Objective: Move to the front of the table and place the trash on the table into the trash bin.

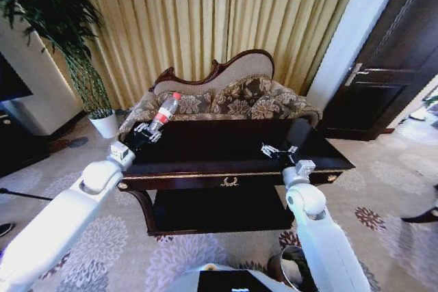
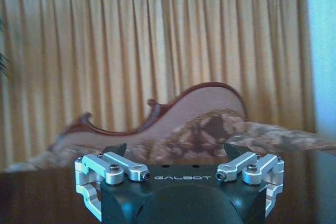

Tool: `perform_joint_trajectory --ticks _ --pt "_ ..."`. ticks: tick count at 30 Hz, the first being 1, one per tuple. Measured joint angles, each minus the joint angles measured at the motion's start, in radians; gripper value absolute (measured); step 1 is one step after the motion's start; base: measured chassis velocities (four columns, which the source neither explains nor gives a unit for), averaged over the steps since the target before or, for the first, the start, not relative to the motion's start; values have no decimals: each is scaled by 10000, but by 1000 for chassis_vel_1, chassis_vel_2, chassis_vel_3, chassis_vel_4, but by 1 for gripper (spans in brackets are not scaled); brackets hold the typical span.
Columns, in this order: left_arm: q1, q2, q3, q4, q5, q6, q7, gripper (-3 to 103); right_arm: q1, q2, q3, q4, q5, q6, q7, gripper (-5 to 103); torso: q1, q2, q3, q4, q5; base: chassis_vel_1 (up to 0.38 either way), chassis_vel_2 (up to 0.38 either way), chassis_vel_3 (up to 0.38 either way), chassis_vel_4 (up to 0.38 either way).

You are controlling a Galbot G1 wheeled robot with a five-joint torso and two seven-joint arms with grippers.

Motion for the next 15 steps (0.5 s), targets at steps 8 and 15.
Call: perform_joint_trajectory --ticks 8,15 --pt "-740 -321 794 -87 -919 -553 101 40 428 -854 -271 784 1952 -160 1 100 0 0 0 2 0 0 0 0 0" --pt "-1139 -350 1319 -668 -1177 -711 236 40 474 -1224 -436 2104 4552 -668 -1 100 -1 1 -1 1 -1 0 0 0 0"
